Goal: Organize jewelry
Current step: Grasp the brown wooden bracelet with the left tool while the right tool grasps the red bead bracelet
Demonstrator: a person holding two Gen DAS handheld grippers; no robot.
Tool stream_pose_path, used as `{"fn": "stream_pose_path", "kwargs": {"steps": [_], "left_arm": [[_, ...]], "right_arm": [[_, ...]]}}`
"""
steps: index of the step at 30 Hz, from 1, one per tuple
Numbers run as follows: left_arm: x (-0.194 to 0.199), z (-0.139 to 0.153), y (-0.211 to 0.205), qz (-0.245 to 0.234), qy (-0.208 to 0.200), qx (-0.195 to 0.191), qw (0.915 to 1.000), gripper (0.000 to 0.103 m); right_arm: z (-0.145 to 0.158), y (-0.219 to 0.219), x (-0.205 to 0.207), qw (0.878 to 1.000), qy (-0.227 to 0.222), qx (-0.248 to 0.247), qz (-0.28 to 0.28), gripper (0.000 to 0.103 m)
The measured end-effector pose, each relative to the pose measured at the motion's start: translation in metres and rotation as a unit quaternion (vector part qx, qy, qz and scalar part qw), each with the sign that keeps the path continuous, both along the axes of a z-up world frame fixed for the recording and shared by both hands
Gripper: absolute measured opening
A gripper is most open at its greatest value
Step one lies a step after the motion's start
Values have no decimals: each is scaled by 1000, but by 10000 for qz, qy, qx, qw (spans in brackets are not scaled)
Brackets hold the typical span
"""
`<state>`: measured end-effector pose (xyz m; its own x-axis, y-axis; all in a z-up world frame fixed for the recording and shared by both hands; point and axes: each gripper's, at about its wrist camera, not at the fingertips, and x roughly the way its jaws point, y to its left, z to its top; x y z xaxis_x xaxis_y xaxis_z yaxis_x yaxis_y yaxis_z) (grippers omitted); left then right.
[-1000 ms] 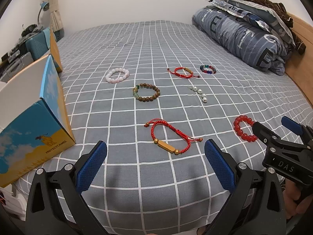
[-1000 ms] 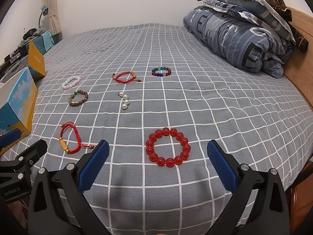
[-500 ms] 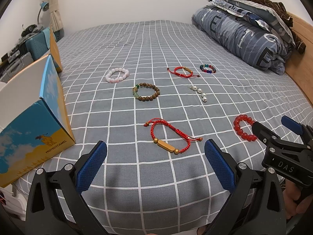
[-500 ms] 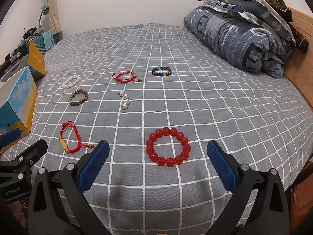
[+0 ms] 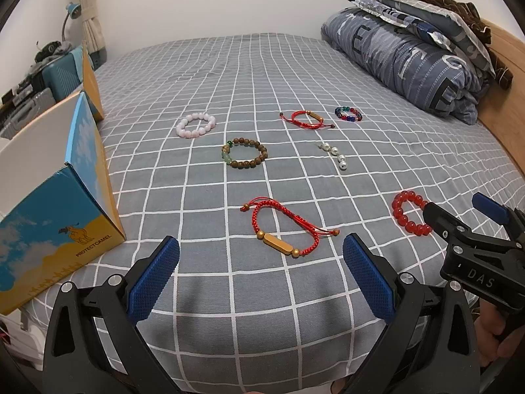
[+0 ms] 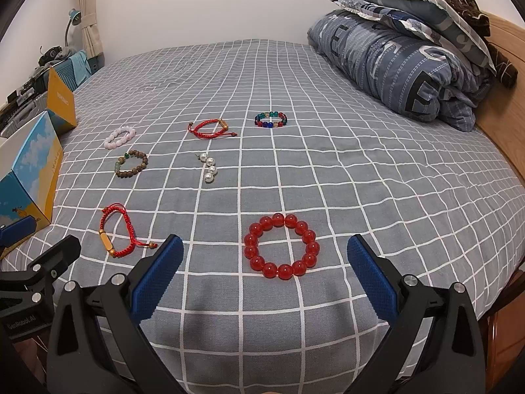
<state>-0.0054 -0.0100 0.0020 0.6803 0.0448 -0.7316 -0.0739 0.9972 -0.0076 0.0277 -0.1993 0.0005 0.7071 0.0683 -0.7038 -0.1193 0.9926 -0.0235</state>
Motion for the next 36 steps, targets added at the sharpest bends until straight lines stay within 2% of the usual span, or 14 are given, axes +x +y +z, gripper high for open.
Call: {"fn": "stream_pose_path", "kwargs": {"steps": [8,15,21,27,32,36], "left_arm": [[-1,1,0,-15,-6,-76,10000,97],[7,15,6,138,-132,-6,9998,97],[54,20,20,314,-18,30,9995,97],[112,7,27,412,299,98,9987,97],[159,-14,27,367,576,231,9974,97],[178,-39,32,377,803,293,9956,97]], "right_arm": [[0,0,1,10000,6,-8,-2,96],[2,0,2,10000,-35,-24,36,96],[-12,-4,10,9999,99,-59,9,96],[-31,-5,24,9996,258,27,84,95],[-48,-4,39,9989,452,57,81,95],[-60,-3,47,9980,627,1,38,95]]}}
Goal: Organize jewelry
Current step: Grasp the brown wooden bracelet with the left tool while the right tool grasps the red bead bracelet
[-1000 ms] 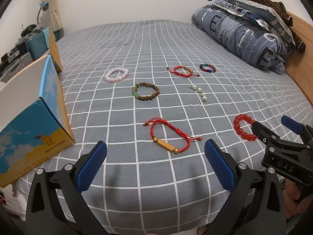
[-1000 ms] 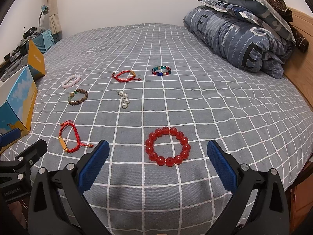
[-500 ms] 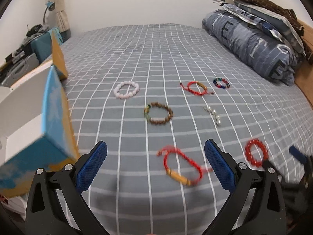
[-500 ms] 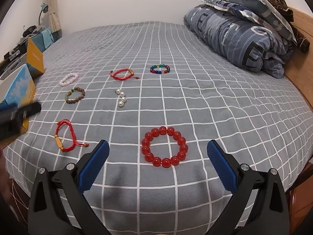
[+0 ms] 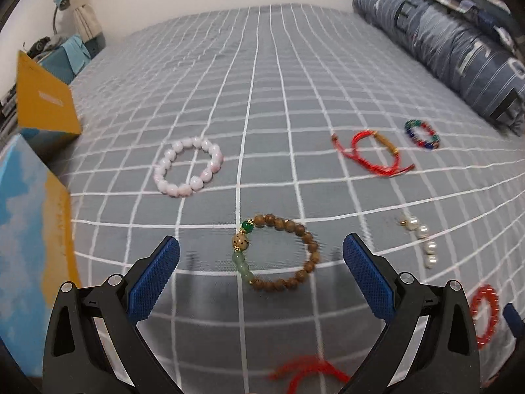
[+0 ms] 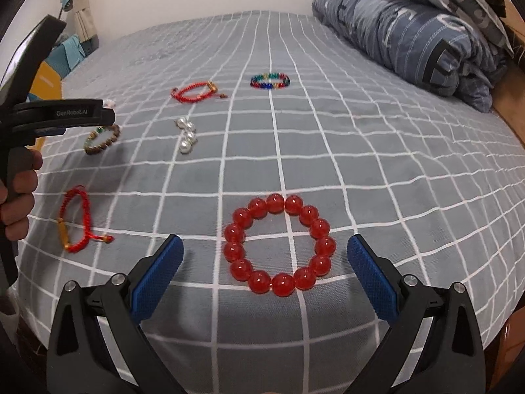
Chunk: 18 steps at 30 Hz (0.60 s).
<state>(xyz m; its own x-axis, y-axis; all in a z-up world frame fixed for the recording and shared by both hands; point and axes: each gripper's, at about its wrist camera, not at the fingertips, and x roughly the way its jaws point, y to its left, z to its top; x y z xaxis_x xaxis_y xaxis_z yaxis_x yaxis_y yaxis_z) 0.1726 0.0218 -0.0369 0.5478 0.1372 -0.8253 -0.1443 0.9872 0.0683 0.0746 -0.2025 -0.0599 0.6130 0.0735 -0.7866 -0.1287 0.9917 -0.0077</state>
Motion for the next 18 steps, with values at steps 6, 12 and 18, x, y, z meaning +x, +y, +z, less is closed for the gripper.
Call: {"fn": "stream_pose_path", "kwargs": {"steps": [6,12,18], "left_arm": [[11,-21,12,118,233,-293,9992,97],[12,-24,11,47,259,-266,9993,97],[5,-17,2,-240,209,-240,9992,58]], "right_arm": [[-13,2,8,9997,246,-58,-38,95],[-15,-2,9,9994,332,4,-62,91],[-10,-2,4,9997,242,-30,0,59]]}}
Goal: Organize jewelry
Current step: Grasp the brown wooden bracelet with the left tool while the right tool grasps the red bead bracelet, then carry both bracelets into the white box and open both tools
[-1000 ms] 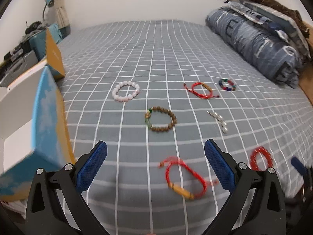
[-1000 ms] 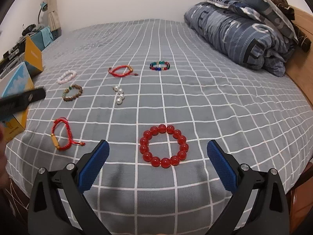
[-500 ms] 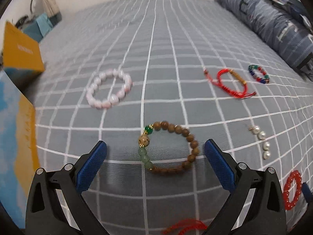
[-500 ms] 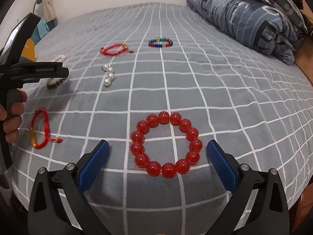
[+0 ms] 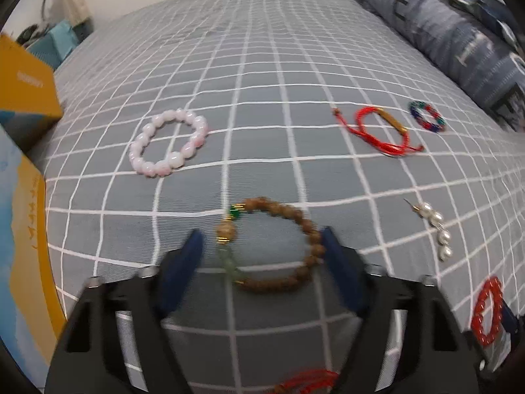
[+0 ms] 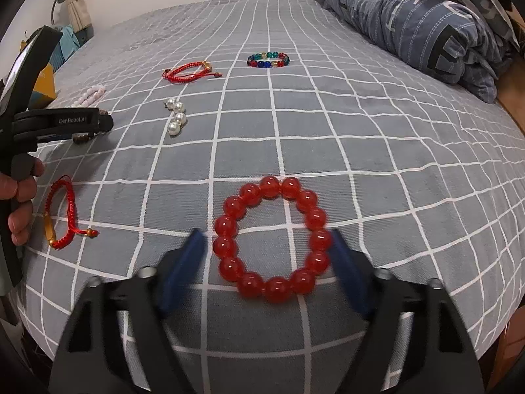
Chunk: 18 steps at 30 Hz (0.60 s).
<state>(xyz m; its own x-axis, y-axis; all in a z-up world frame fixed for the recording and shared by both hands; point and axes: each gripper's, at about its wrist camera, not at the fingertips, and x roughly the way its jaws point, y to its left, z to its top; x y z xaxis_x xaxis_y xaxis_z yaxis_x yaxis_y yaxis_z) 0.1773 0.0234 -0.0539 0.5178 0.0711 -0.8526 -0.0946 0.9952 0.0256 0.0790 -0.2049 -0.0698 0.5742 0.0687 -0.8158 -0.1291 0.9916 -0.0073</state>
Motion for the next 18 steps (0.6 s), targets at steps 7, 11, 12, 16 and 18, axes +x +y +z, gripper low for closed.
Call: {"fn": "stream_pose_path", "kwargs": {"steps": [7,11,12,16,18], "left_arm": [[-8,6,-6,-13,-45,-92,9999,7],[-11,8,-6,-27,-88,-128,9999,7],[-11,9,-7,-29,-111,-117,9999,7],[-15,15,-7,-57,-178,-149,9997,7],[-16,18,-8,-66,-210,-150,9996,7]], "right_arm": [[5,-3,-3,9999,-131,91,-18,13],[8,-5,-4,9997,-173,144,-27,13],[9,-5,-4,9997,-186,138,-26,13],[12,-5,-6,9996,-252,159,-25,13],[15,-5,-6,9994,-294,156,-28,13]]}}
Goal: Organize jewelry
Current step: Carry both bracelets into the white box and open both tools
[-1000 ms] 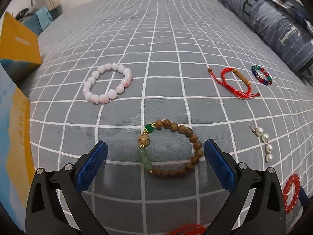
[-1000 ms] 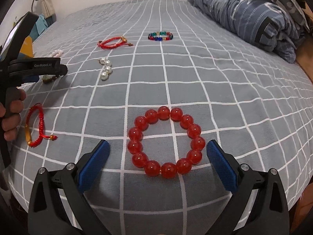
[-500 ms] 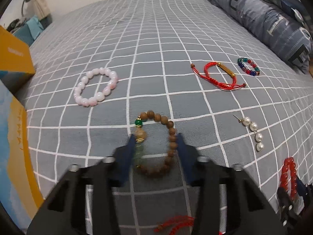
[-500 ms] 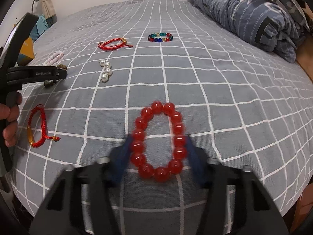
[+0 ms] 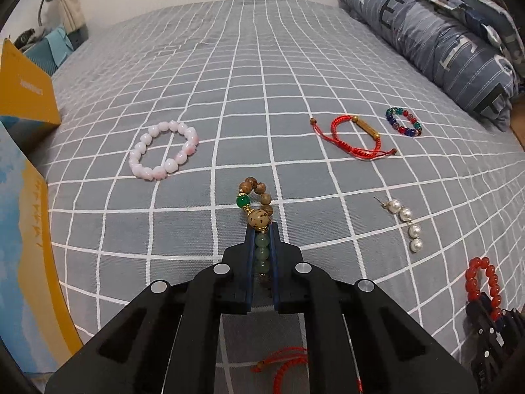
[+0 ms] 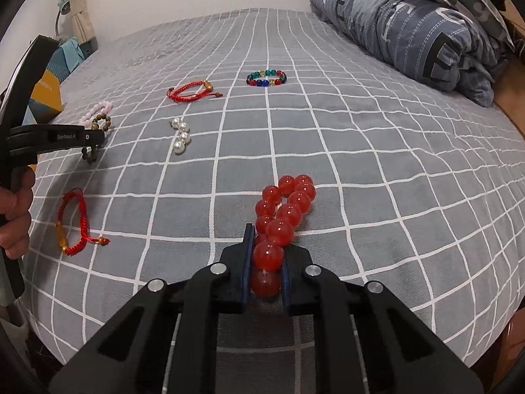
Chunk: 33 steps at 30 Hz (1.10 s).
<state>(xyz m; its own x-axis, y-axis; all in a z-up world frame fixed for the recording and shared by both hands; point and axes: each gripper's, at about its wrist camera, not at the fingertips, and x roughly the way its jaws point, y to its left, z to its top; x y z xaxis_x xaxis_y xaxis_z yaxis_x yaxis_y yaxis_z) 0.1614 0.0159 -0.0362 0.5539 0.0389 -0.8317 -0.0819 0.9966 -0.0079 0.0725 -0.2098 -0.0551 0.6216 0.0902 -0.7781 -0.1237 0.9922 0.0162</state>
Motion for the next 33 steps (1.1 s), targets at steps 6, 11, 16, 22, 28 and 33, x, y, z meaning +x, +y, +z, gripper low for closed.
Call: {"fn": "stream_pose_path", "kwargs": {"steps": [6,11,16,22,28,33], "left_arm": [[-5,9,1,11,-111,-65,9999,7],[-13,18,0,-15,-218,-104,9997,7],[-21,28,-1,-30,-333,-64,9994,7],[-28,37,1,-31,-394,-43,9992,7],[-36,45,4,-6,-455,-16,9990,7],[-46,54,6,-11,-511,34,9987,7]], "right_arm": [[7,0,-4,9999,-152,16,-36,13],[14,0,-7,9996,-273,23,-87,13],[20,2,-7,9993,-342,0,-132,13],[22,3,-8,9993,-216,-146,-264,13],[25,-2,-12,9991,-191,-174,-338,13],[29,-4,-15,9990,-270,-130,-344,13]]}}
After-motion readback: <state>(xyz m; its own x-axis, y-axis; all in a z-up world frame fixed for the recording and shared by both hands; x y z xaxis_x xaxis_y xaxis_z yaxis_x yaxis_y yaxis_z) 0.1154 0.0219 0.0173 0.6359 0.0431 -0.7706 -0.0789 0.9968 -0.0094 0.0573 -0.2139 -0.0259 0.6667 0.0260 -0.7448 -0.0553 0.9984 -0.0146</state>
